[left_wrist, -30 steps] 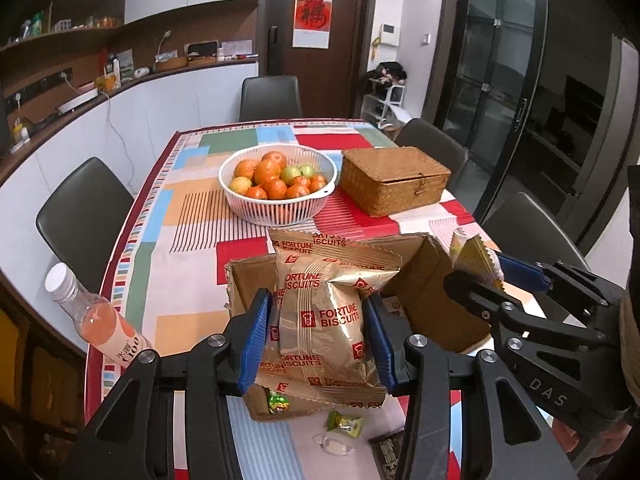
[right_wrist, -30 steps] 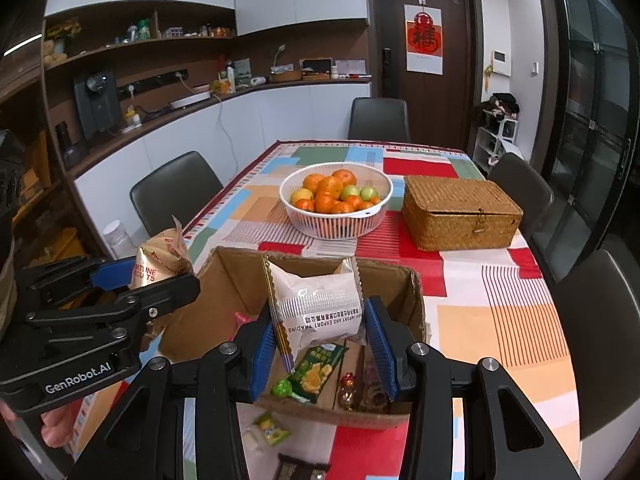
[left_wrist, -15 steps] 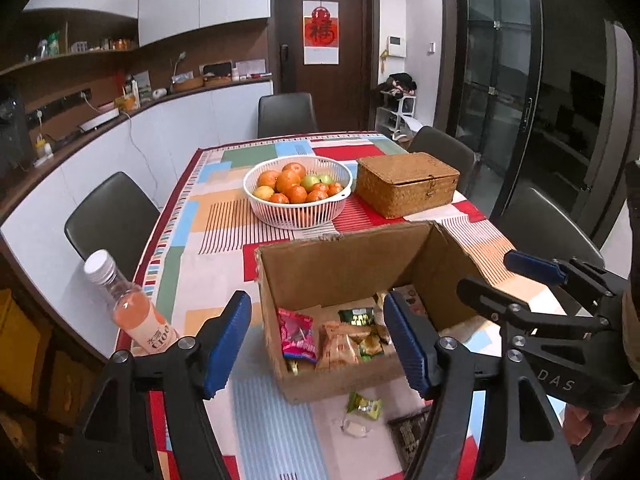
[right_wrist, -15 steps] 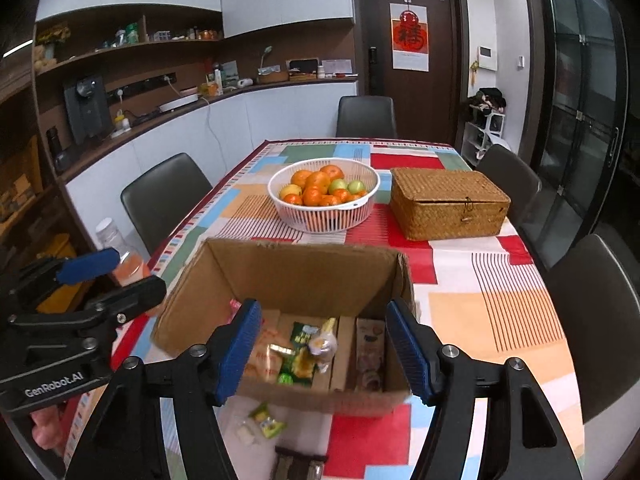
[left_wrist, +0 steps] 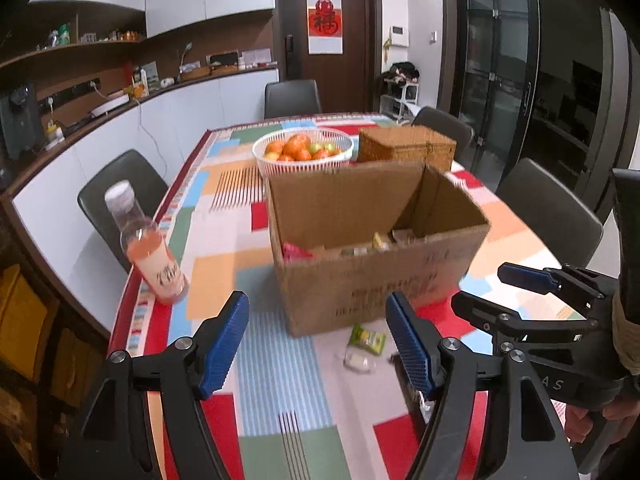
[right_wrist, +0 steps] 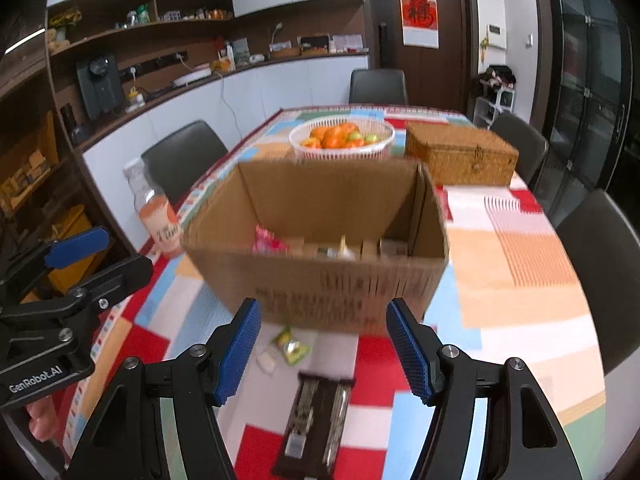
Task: Organize snacks
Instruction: 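Move both open tools back toward the remaining snacks beside the box, then grasp the dark chocolate bar with the right tool while the left tool grasps the white candy, then lift the chocolate bar and white candy and carry both over the box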
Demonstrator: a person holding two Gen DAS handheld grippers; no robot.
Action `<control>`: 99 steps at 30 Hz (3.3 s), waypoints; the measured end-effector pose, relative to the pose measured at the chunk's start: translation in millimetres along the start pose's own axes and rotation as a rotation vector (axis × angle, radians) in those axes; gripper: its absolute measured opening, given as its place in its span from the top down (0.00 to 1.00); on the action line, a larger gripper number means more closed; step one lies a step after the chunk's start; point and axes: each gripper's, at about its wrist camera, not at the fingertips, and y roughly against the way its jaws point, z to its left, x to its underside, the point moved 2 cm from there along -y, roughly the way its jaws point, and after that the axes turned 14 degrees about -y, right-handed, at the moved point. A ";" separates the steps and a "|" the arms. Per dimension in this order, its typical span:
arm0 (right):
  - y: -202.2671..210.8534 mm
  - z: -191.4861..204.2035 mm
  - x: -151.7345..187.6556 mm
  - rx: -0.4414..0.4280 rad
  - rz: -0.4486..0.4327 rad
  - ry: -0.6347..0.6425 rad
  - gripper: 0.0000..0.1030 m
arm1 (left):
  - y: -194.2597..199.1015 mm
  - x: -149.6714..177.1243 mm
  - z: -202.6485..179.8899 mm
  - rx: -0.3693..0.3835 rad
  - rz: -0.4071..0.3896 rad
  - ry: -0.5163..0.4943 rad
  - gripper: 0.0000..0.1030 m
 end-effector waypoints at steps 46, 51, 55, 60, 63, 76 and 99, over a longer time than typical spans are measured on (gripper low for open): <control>-117.2 -7.4 89.7 0.152 0.269 -0.012 0.49 | -92.8 97.3 -26.5 0.107 0.266 0.040 0.32; -109.7 -22.5 80.6 0.140 0.255 -0.041 0.51 | -102.8 86.5 -31.9 0.128 0.251 0.050 0.33; -102.0 -32.2 74.1 0.141 0.227 -0.063 0.52 | -113.3 77.0 -36.9 0.139 0.248 0.058 0.35; -95.5 -41.6 68.5 0.141 0.200 -0.089 0.52 | -132.8 67.3 -44.8 0.134 0.267 0.070 0.43; -92.6 -45.1 66.1 0.142 0.189 -0.102 0.52 | -142.1 65.4 -47.1 0.130 0.284 0.089 0.50; -87.3 -49.9 65.4 0.134 0.178 -0.113 0.52 | -160.8 65.1 -55.1 0.168 0.308 0.103 0.77; -55.6 -44.5 58.5 0.084 0.126 -0.068 0.52 | -93.1 66.8 -38.3 0.201 0.181 0.118 0.90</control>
